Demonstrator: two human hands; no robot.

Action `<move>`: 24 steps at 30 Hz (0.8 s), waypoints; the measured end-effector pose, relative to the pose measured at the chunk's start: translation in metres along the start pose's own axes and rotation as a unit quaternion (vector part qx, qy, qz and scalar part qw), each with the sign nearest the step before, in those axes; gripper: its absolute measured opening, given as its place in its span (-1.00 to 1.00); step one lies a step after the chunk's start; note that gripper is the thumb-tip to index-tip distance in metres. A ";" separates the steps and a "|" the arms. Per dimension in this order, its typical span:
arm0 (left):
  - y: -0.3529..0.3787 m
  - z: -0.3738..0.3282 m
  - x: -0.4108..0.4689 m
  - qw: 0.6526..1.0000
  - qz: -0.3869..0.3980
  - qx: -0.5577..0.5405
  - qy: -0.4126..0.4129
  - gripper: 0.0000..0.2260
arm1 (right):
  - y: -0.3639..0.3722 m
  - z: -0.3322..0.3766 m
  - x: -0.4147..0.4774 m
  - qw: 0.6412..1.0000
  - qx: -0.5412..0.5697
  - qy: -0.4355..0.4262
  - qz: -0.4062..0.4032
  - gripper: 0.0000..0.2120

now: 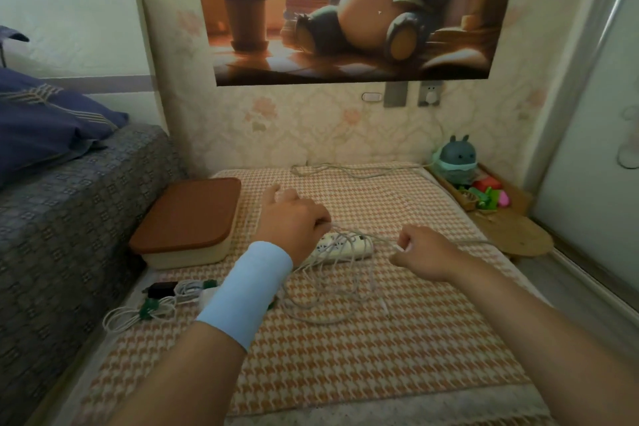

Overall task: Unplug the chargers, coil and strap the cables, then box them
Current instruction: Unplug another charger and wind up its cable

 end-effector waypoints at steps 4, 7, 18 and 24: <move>0.031 -0.046 0.005 0.992 0.089 -0.073 0.051 -0.83 | 0.021 -0.052 -0.008 0.991 -0.056 0.053 0.107 -0.74; 0.043 -0.058 0.011 0.975 0.118 -0.186 0.028 -0.79 | 0.030 -0.073 -0.009 0.976 -0.160 0.045 0.140 -0.76; -0.009 -0.021 0.023 0.960 -0.070 -0.256 -0.091 -0.46 | -0.021 0.042 0.008 0.968 0.117 -0.169 -0.143 -0.12; 0.076 0.007 -0.021 0.910 0.278 -0.181 -0.249 -0.27 | 0.017 0.095 -0.005 0.950 0.020 -0.310 -0.028 -0.42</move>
Point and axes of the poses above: each hand's wrist, its own x-axis towards the middle knuckle, its own y-axis out of the palm, z = x × y, the point moved 8 cm from there along x, towards the middle knuckle, and after that the axes turned 10 degrees about -z, right-handed, at the moved point
